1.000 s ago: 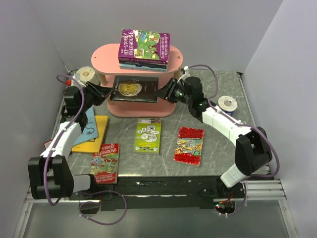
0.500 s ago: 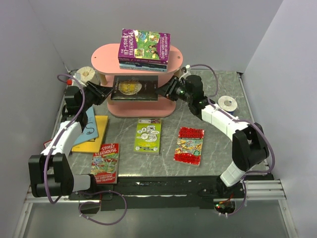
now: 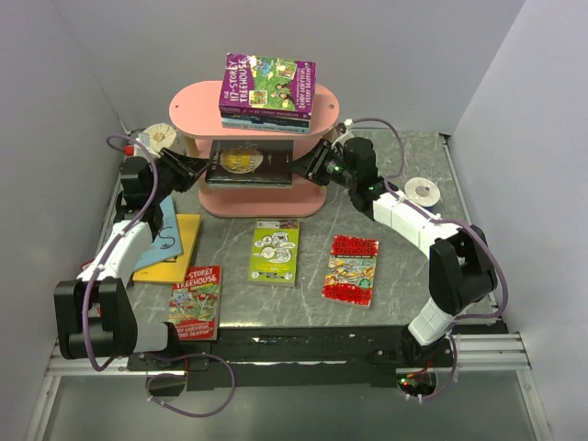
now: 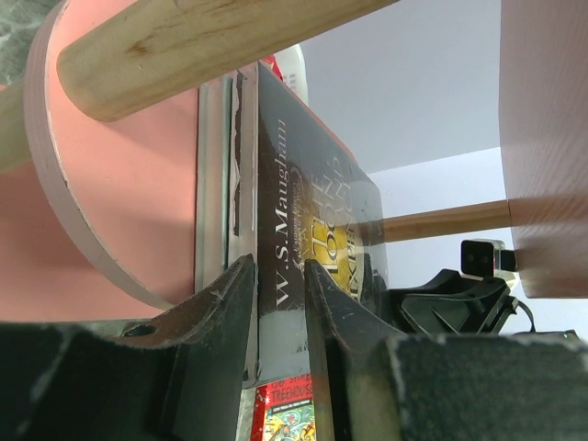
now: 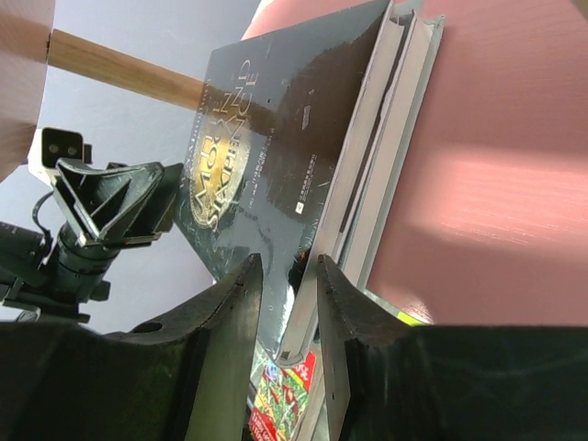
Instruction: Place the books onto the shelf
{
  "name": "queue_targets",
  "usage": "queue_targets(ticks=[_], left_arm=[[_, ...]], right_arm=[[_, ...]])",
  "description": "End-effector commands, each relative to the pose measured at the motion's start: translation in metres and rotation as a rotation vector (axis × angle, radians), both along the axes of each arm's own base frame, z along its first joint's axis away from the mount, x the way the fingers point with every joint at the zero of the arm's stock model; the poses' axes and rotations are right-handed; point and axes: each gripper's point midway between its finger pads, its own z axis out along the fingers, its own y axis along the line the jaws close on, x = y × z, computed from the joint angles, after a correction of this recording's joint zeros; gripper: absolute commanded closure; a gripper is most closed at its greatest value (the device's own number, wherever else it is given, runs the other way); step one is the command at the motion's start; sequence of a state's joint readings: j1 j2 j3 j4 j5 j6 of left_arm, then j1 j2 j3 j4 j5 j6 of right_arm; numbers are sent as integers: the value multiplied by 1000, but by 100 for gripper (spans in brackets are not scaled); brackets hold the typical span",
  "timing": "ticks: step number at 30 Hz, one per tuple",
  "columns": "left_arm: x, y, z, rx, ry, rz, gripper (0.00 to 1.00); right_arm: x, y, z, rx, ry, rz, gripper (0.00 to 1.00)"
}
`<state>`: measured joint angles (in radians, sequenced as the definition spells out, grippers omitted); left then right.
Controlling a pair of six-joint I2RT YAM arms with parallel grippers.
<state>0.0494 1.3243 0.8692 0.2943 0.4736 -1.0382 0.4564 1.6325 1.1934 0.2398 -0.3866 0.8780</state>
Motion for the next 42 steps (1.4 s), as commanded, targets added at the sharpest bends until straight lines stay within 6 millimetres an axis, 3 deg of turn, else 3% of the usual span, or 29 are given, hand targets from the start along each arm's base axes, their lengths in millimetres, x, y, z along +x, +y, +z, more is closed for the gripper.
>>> queue_targets(ticks=[1, 22, 32, 36, 39, 40, 42], left_arm=[[1, -12, 34, -20, -101, -58, 66], [-7, -7, 37, 6, -95, -30, 63], [-5, 18, 41, 26, -87, 46, 52], [-6, 35, 39, 31, -46, 100, 46], [-14, 59, 28, 83, 45, 229, 44], [-22, 71, 28, 107, 62, 306, 43], [-39, 79, 2, 117, 148, 365, 43]], right_arm=[[10, 6, 27, 54, -67, 11, 63], [11, -3, 28, 62, -65, -6, 61], [2, -33, 27, 52, -65, -56, 53], [-1, -56, 26, 43, -67, -104, 50], [-24, -77, 21, 1, -119, -166, 50], [-45, -72, 15, -13, -127, -140, 49], [-66, -67, -6, -99, -127, -107, 49]])
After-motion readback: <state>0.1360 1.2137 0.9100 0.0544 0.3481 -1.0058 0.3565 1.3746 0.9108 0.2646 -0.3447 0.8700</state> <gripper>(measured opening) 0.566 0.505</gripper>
